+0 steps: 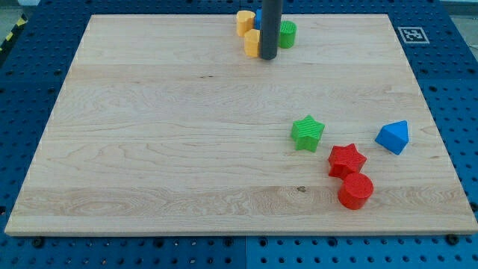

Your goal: Move your arm closer to green star

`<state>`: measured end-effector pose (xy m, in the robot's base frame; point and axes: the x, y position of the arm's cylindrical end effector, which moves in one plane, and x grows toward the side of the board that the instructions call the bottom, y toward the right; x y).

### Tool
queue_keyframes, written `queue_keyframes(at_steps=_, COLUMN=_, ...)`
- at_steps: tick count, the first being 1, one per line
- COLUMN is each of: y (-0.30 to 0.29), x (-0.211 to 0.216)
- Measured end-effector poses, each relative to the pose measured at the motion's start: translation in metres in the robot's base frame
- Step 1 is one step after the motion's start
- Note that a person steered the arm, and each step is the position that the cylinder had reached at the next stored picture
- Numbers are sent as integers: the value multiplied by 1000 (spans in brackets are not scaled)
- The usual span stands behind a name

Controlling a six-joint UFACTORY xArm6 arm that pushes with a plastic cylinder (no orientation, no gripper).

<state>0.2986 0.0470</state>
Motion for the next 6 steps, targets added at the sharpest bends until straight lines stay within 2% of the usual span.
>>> queue_keyframes(at_steps=2, y=-18, x=-30)
queue_keyframes(at_steps=3, y=-56, x=0)
queue_keyframes(at_steps=6, y=-67, x=212)
